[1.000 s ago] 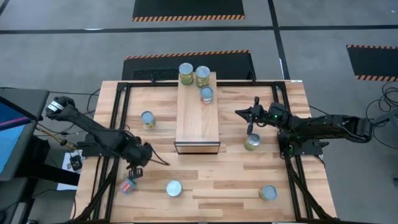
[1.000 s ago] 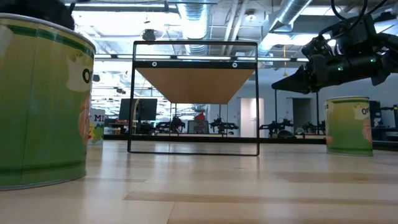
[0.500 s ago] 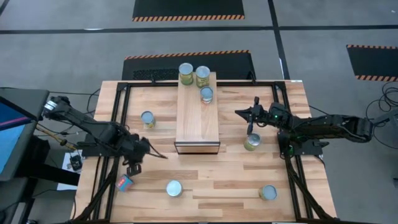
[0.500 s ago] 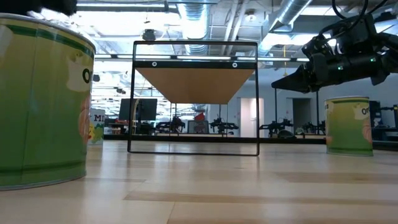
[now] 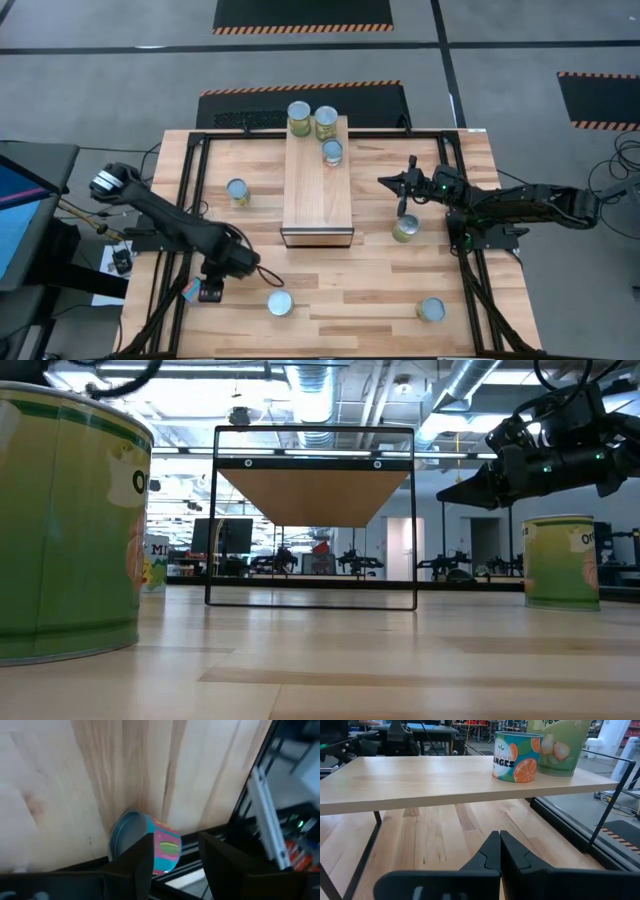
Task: Pick and place cans onto a shelf
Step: Put the canned corn on the shelf
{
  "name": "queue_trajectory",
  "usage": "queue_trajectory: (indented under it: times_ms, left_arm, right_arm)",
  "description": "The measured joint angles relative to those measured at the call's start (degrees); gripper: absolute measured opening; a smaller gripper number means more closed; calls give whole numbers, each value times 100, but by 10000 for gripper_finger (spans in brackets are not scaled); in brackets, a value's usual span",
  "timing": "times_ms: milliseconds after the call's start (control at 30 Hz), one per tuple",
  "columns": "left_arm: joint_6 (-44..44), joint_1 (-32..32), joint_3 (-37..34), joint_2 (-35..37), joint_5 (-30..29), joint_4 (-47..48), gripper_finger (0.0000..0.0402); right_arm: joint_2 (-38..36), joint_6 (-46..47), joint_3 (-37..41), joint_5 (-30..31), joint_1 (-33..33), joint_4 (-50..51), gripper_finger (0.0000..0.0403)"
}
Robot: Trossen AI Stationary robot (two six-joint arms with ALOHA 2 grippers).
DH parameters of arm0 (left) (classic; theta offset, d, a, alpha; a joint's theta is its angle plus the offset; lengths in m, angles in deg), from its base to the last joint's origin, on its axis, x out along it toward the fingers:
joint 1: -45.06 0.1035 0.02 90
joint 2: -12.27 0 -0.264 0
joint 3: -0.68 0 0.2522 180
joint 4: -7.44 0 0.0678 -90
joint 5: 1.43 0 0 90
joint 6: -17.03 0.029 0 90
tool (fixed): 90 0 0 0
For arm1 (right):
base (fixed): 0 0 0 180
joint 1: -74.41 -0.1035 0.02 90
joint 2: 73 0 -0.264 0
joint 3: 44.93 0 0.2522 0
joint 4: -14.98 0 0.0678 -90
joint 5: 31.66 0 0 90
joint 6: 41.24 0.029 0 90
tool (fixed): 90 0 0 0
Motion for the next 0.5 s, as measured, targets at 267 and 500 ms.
queue_trajectory:
  times_ms: [267,500]
  left_arm:
    - [1014,2,-18,-806,255,106,145]
    - [1262,2,-403,-1127,573,66,145]
  right_arm:
    - [0,-5,0,-2,0,1,13]
    - [0,-17,0,-2,0,-2,13]
